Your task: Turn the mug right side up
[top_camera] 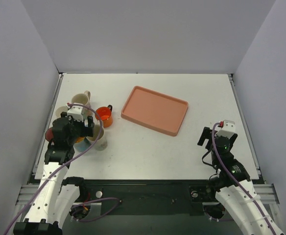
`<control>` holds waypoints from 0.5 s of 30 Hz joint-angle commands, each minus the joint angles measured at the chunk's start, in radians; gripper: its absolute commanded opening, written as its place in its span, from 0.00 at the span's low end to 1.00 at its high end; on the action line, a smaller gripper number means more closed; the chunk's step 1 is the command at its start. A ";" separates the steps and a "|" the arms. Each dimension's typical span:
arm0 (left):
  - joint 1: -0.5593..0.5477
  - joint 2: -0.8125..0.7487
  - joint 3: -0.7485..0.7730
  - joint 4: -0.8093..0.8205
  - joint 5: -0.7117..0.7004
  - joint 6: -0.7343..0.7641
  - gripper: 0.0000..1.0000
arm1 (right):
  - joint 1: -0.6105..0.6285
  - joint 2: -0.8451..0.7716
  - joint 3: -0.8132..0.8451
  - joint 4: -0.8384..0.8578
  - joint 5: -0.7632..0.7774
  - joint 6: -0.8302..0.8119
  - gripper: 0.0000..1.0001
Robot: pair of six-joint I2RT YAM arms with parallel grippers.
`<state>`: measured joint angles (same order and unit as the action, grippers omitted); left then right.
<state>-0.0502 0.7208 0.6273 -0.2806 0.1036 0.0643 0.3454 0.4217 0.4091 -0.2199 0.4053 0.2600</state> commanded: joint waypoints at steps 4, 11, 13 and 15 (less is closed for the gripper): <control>0.006 -0.043 -0.087 0.187 -0.090 -0.058 0.91 | -0.008 -0.032 -0.050 0.088 0.049 -0.005 0.83; 0.007 -0.037 -0.095 0.195 -0.160 -0.120 0.92 | -0.008 -0.044 -0.056 0.090 0.040 -0.005 0.83; 0.007 -0.037 -0.103 0.192 -0.151 -0.118 0.92 | -0.008 -0.043 -0.058 0.090 0.033 -0.004 0.83; 0.007 -0.035 -0.103 0.179 -0.125 -0.112 0.92 | -0.006 -0.044 -0.058 0.090 0.032 -0.002 0.83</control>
<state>-0.0502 0.6949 0.5282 -0.1501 -0.0219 -0.0280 0.3454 0.3855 0.3603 -0.1650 0.4198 0.2600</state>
